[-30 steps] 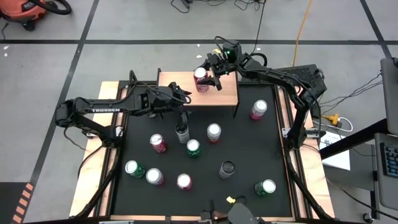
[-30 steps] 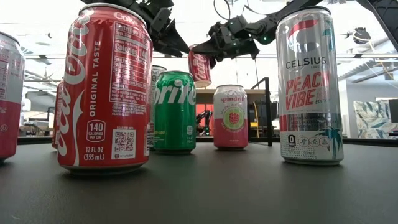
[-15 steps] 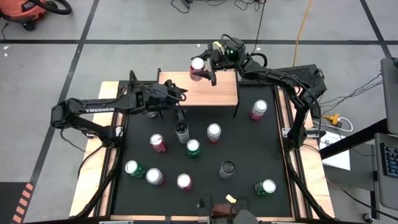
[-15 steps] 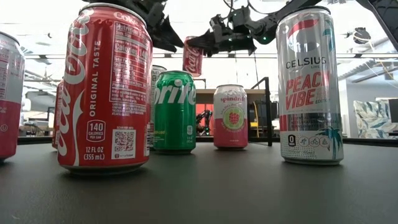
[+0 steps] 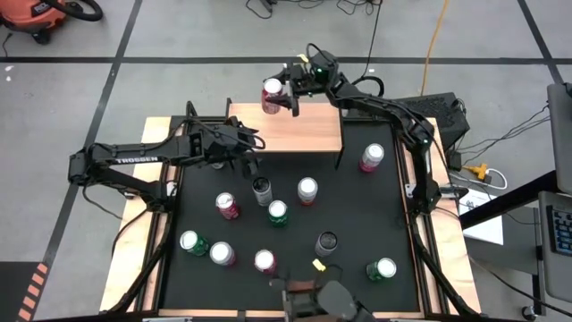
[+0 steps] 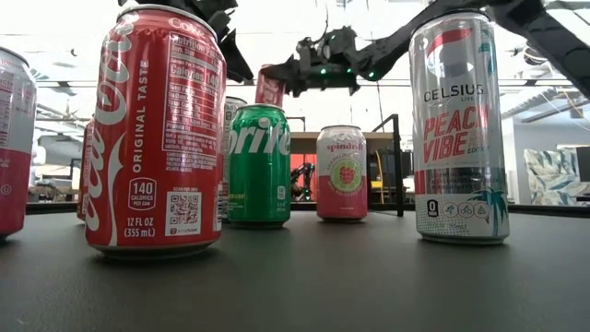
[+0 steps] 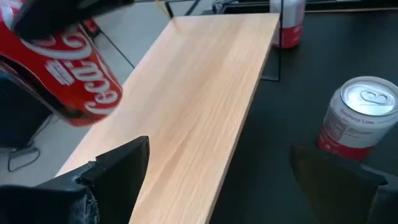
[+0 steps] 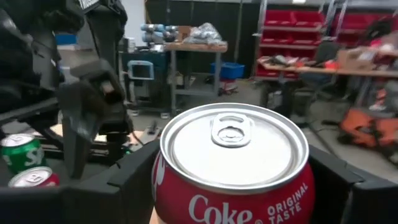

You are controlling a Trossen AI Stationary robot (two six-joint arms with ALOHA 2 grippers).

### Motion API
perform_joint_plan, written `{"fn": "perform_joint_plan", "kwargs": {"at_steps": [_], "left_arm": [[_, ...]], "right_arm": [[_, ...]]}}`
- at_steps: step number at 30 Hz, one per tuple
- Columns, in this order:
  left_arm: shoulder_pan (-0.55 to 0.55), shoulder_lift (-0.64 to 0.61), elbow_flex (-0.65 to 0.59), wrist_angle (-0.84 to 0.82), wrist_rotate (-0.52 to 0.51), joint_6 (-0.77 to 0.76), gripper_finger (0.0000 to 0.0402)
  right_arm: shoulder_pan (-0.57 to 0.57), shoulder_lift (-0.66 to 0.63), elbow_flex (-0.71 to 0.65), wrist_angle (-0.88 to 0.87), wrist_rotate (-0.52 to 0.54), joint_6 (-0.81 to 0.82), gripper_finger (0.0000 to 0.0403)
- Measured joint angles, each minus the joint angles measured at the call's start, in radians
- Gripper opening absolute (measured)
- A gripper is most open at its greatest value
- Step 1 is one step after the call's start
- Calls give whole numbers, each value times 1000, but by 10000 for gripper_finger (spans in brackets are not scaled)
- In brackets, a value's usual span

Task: Place canned beverage on shelf
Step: Put the top right red soda can on the shelf

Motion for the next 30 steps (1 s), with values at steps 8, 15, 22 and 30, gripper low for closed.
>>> {"fn": "perform_joint_plan", "kwargs": {"at_steps": [8, 15, 22, 30], "left_arm": [[-3, -7, 0, -27, -3, -11, 381], [-3, -7, 0, -27, 0, -11, 381], [-3, -7, 0, -27, 1, -11, 381], [-3, -7, 0, -26, 1, -11, 381]], "right_arm": [[-5, 123, 153, -92, -54, 4, 279], [-7, 151, 166, -109, -49, -7, 279], [-9, 151, 166, -130, -47, -46, 279], [-10, 151, 166, -180, -22, -93, 279]]}}
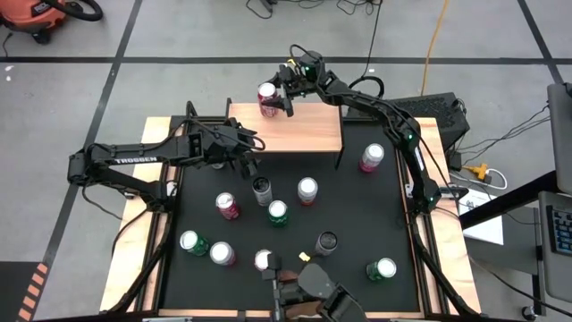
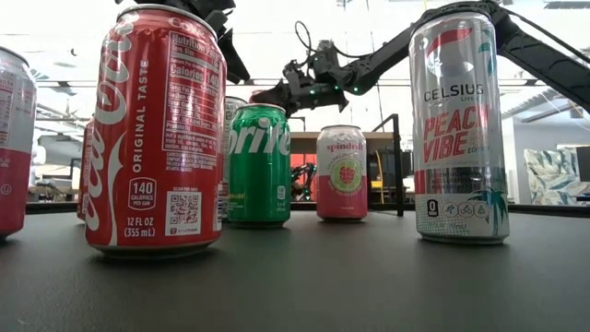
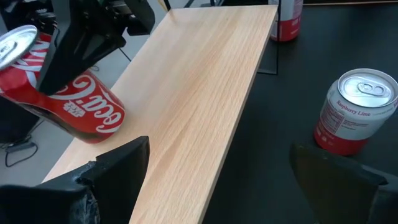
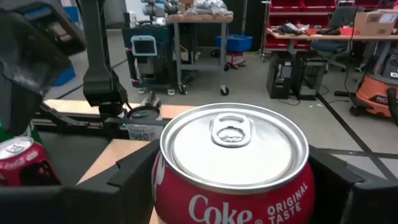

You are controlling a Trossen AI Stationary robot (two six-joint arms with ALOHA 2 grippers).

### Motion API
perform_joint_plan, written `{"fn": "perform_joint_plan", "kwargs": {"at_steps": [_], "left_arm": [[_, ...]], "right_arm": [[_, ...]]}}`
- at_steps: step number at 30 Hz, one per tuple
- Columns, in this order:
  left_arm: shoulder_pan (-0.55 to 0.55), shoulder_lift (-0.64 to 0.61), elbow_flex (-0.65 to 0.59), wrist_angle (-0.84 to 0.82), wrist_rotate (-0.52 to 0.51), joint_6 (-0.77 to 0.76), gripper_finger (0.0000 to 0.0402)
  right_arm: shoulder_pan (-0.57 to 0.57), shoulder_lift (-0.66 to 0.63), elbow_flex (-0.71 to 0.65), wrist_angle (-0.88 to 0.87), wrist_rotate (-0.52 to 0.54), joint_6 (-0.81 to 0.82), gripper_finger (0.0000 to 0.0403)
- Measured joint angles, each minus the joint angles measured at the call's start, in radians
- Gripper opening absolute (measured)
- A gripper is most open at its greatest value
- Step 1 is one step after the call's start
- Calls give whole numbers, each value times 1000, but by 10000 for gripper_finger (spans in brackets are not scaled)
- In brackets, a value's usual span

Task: Place canned beverage on shelf
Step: Put the top right red soda can on the shelf

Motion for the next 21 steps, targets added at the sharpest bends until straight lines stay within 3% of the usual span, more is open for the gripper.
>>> {"fn": "perform_joint_plan", "kwargs": {"at_steps": [21], "left_arm": [[0, 0, 0, 0, 29, -1, 381]], "right_arm": [[-2, 0, 0, -24, -35, -12, 280]]}}
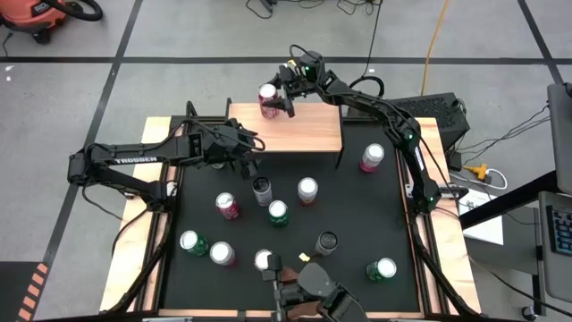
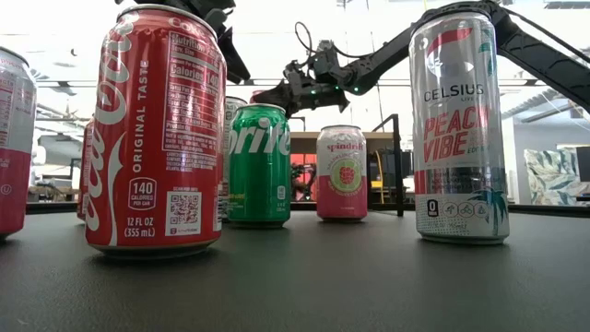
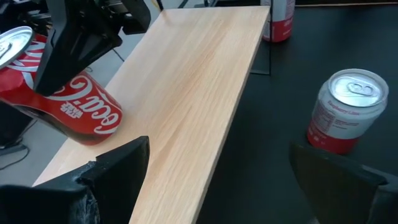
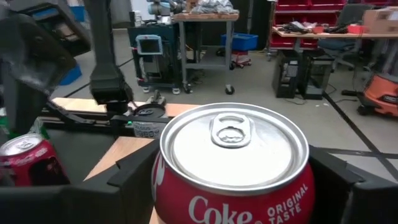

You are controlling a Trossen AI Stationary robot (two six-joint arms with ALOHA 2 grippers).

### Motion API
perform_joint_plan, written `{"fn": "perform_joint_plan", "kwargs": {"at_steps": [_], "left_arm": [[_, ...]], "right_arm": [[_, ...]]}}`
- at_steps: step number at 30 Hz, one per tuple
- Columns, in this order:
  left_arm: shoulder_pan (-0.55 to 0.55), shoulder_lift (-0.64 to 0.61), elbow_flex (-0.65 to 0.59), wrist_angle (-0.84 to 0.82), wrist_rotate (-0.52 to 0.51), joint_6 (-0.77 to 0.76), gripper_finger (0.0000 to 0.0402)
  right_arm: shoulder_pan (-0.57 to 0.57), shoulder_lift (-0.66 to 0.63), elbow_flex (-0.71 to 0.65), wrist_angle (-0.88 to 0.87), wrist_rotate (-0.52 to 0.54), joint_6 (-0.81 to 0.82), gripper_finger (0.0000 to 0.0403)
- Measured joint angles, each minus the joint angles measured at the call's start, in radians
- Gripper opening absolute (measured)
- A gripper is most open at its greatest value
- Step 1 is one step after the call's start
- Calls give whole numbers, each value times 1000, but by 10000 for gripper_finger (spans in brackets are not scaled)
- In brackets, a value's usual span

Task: Place canned beverage on shelf
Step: Put the top right red soda can on the shelf

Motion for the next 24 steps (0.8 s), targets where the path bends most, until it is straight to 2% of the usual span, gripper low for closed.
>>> {"fn": "perform_joint_plan", "kwargs": {"at_steps": [8, 24], "left_arm": [[0, 0, 0, 0, 6, -1, 381], [0, 0, 0, 1, 6, -20, 381]], "right_arm": [[-2, 0, 0, 2, 0, 11, 318], [-26, -25, 0, -25, -10, 50, 322]]}}
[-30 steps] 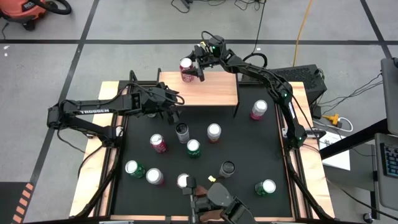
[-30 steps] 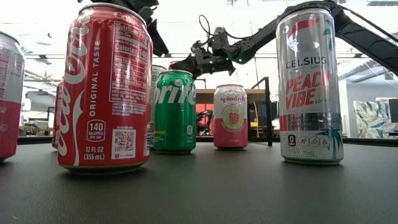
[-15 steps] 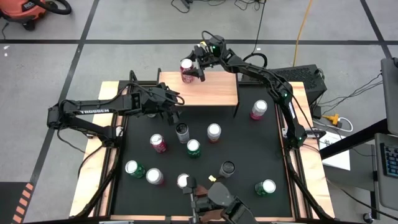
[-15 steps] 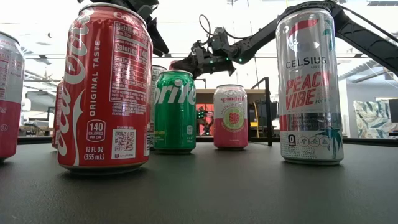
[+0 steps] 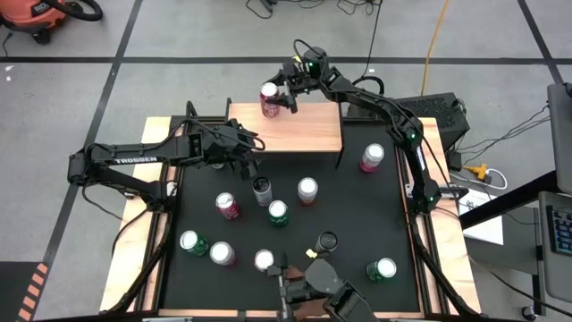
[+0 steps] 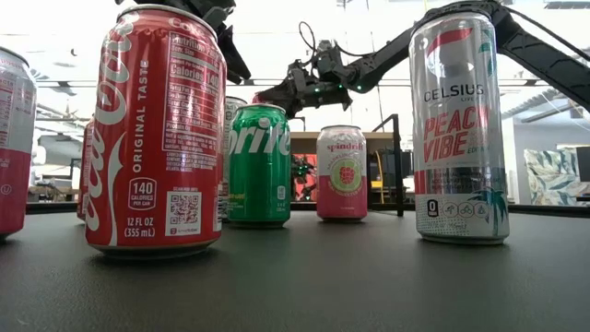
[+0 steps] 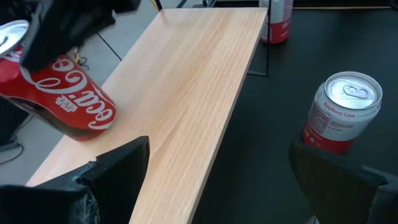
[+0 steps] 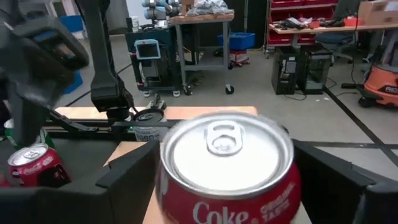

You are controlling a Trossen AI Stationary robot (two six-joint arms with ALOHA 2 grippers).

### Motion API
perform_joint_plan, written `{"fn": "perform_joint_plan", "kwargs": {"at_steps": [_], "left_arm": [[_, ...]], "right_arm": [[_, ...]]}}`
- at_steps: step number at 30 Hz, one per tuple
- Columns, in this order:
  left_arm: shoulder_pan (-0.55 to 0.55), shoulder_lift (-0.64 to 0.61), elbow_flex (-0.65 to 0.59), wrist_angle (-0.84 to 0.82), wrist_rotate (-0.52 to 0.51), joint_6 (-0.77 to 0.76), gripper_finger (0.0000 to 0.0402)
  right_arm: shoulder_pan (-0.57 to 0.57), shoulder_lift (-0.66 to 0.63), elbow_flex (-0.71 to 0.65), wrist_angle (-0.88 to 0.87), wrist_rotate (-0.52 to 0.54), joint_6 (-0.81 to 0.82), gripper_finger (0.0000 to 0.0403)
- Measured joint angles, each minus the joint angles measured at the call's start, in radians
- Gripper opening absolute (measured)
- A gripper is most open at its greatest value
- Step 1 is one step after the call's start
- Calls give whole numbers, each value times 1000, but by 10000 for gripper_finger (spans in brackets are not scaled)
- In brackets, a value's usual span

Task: Place canned beverage on shelf
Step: Put the top right red soda can on the shelf

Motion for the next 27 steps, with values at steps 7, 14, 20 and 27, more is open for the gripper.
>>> {"fn": "perform_joint_plan", "kwargs": {"at_steps": [7, 14, 20, 27], "left_arm": [[-7, 0, 0, 1, 0, -4, 381], [-7, 0, 0, 2, 0, -5, 381], [-7, 0, 0, -1, 0, -6, 381], [-7, 0, 0, -13, 0, -9, 381]], "right_arm": [[14, -41, 0, -55, -10, -29, 322], [14, -84, 0, -63, 17, -34, 323], [13, -133, 0, -163, 17, -89, 323], [67, -212, 0, -505, 122, -334, 322]]}}
